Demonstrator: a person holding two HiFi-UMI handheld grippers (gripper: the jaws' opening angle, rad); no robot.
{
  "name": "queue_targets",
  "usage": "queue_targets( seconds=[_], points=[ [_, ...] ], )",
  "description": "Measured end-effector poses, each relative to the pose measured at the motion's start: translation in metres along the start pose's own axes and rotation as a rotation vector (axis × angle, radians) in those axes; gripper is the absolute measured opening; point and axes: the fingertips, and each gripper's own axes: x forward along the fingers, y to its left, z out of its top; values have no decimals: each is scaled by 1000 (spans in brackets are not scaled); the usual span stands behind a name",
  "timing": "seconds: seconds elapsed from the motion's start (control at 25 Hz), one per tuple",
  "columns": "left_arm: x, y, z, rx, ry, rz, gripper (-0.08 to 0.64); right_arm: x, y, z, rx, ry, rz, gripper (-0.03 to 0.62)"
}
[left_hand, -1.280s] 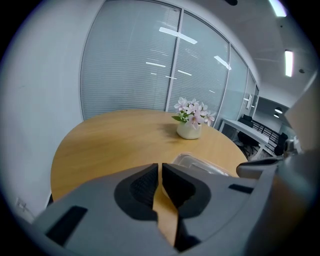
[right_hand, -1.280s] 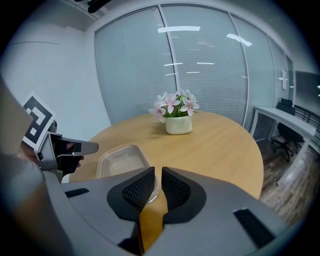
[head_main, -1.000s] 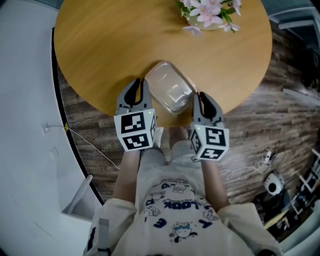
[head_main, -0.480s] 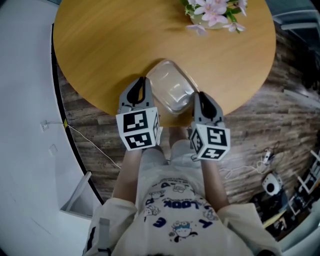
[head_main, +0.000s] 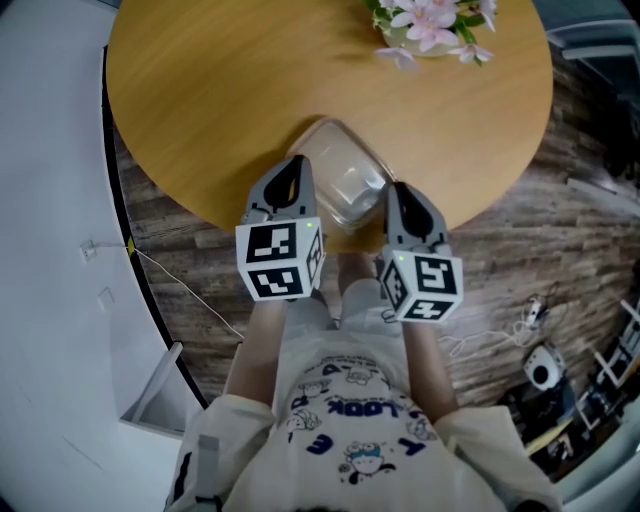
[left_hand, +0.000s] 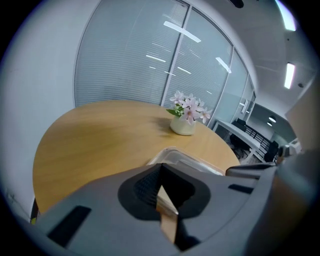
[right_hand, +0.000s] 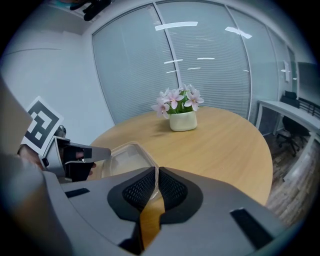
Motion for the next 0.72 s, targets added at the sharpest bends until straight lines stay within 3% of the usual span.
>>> queue_targets(
  seconds=[0.08,0.2,0.4,0.72],
  points=[
    [-1,-5,-1,8,-2,8,3,0,3,2,-10,-2,-16,21],
    [-8,4,2,35,-26,87,3,0,-2,-2,-5,10,-39,20],
    [-21,30,6,2,-32,155,5,-2,-12,-2,-4,7,-61,20],
    [-22,19,-13,-50,40,83,85,-3,-15,-4,-4,12,-58,20]
  ],
)
